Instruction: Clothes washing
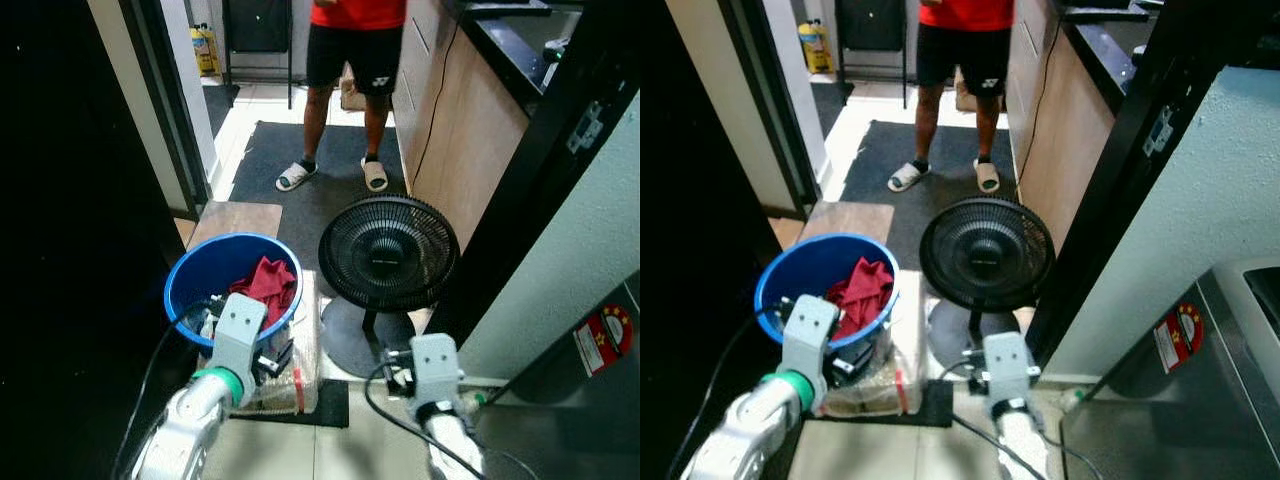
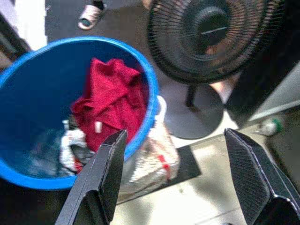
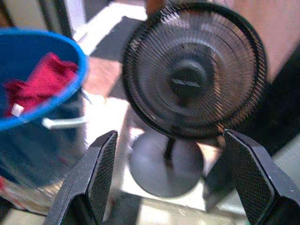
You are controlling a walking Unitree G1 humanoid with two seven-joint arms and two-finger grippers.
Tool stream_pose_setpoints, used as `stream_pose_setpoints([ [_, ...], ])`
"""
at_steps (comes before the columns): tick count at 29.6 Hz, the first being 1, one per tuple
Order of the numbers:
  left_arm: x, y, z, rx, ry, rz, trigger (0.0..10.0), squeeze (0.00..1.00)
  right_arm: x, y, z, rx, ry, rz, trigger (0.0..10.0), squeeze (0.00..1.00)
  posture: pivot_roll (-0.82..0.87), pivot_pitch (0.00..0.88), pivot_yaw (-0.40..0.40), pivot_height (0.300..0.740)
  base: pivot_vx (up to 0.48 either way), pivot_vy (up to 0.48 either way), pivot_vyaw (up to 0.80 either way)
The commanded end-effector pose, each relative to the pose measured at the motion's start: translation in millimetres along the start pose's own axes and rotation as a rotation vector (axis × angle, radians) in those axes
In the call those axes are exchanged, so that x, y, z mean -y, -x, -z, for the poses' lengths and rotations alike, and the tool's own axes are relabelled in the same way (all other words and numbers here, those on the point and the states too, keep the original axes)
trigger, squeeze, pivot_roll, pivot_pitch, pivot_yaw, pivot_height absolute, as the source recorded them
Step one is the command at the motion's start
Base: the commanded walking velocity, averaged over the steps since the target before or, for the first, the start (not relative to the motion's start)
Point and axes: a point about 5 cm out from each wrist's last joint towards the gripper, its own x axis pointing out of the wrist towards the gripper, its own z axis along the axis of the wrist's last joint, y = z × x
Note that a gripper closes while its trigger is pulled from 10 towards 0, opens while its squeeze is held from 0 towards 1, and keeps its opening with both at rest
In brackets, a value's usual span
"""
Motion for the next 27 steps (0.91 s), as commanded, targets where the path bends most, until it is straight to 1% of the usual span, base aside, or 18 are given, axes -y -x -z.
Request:
stream_pose_setpoints([
  [1, -8.7, 0.6, 10.3, -0.04, -0.013, -0.031, 10.0, 0.0, -4.3, 0.9, 0.8, -0.012, -0.003, -0.018, 10.0, 0.0, -0.01, 0.041, 0.093, 0.74, 0.0, 0.0, 0.0],
  [2, -17.9, 0.3, 13.0, -0.048, -0.007, -0.062, 10.0, 0.0, -7.3, 0.9, -1.2, 0.0, 0.011, -0.067, 10.0, 0.0, -0.01, 0.039, 0.086, 0.74, 0.0, 0.0, 0.0],
  [4, -18.9, -0.1, 12.2, -0.043, 0.008, -0.073, 10.0, 0.0, -5.1, 0.3, -1.0, 0.0, 0.018, -0.085, 10.0, 0.0, 0.0, 0.048, 0.071, 0.74, 0.0, 0.0, 0.0],
  [5, -18.9, -0.1, 12.2, -0.043, 0.008, -0.073, 10.0, 0.0, -5.1, 0.3, -1.0, 0.0, 0.018, -0.085, 10.0, 0.0, 0.0, 0.048, 0.071, 0.74, 0.0, 0.0, 0.0],
  [8, -19.0, 0.9, 10.2, -0.017, 0.085, -0.106, 10.0, 0.0, 0.9, -1.9, -1.8, -0.003, 0.026, -0.104, 10.0, 0.0, 0.06, 0.05, 0.037, 0.74, 0.0, 0.0, 0.0],
  [10, -19.3, 2.1, 9.9, -0.009, 0.1, -0.107, 10.0, 0.0, 0.5, -2.0, -2.3, -0.002, 0.025, -0.105, 10.0, 0.0, 0.06, 0.05, 0.037, 0.74, 0.0, 0.0, 0.0],
  [12, -12.6, 4.8, 15.2, -0.017, 0.125, -0.104, 10.0, 0.0, 7.8, -5.4, -4.9, 0.007, 0.01, -0.09, 10.0, 0.0, 0.07, 0.044, 0.032, 0.74, 0.0, 0.0, 0.0],
  [13, -10.6, 6.6, 18.2, -0.019, 0.104, -0.107, 10.0, 0.0, 12.0, -7.5, -6.7, 0.011, 0.001, -0.066, 10.0, 0.0, 0.04, 0.027, 0.028, 0.74, 0.0, 0.0, 0.0],
  [16, -9.5, 7.8, 20.0, -0.02, 0.088, -0.11, 10.0, 0.0, 14.6, -8.7, -7.9, 0.013, -0.004, -0.049, 10.0, 0.0, 0.04, 0.027, 0.028, 0.74, 0.0, 0.0, 0.0],
  [18, -8.7, 2.7, 24.2, -0.032, 0.058, -0.09, 10.0, 0.0, 19.2, -11.3, -14.1, 0.034, -0.008, -0.022, 10.0, 0.0, 0.02, 0.035, 0.029, 0.74, 0.0, 0.0, 0.0],
  [19, -8.3, -1.0, 22.0, -0.02, 0.044, -0.082, 10.0, 0.0, 20.9, -11.9, -15.3, 0.038, -0.002, -0.019, 10.0, 0.0, 0.02, 0.029, 0.034, 0.74, 0.0, 0.0, 0.0],
  [21, -8.3, -1.0, 22.0, -0.02, 0.044, -0.082, 10.0, 0.0, 20.9, -11.9, -15.3, 0.038, -0.002, -0.019, 10.0, 0.0, 0.02, 0.029, 0.034, 0.74, 0.0, 0.0, 0.0],
  [22, -8.1, -3.9, 19.4, -0.007, 0.038, -0.076, 10.0, 0.0, 22.2, -12.4, -16.4, 0.042, -0.001, -0.016, 10.0, 0.0, 0.02, 0.03, 0.034, 0.74, 0.0, 0.0, 0.0],
  [23, -8.1, -3.9, 19.4, -0.007, 0.038, -0.076, 10.0, 0.0, 22.2, -12.4, -16.4, 0.042, -0.001, -0.016, 10.0, 0.0, 0.02, 0.03, 0.034, 0.74, 0.0, 0.0, 0.0],
  [24, -13.4, -7.1, 16.9, 0.01, 0.025, -0.099, 10.0, 0.0, 18.5, -13.5, -15.9, 0.038, -0.015, -0.011, 10.0, 0.0, 0.03, 0.016, 0.028, 0.74, 0.0, 0.0, 0.0],
  [25, -13.4, -7.1, 16.9, 0.01, 0.025, -0.099, 10.0, 0.0, 18.5, -13.5, -15.9, 0.038, -0.015, -0.011, 10.0, 0.0, 0.03, 0.016, 0.028, 0.74, 0.0, 0.0, 0.0],
  [26, -17.7, -8.0, 16.7, 0.015, 0.028, -0.121, 10.0, 0.0, 12.6, -13.9, -15.5, 0.035, -0.024, -0.023, 10.0, 0.0, 0.04, 0.007, 0.016, 0.74, 0.0, 0.0, 0.0],
  [27, -17.7, -8.0, 16.7, 0.015, 0.028, -0.121, 10.0, 0.0, 12.6, -13.9, -15.5, 0.035, -0.024, -0.023, 10.0, 0.0, 0.04, 0.007, 0.016, 0.74, 0.0, 0.0, 0.0],
])
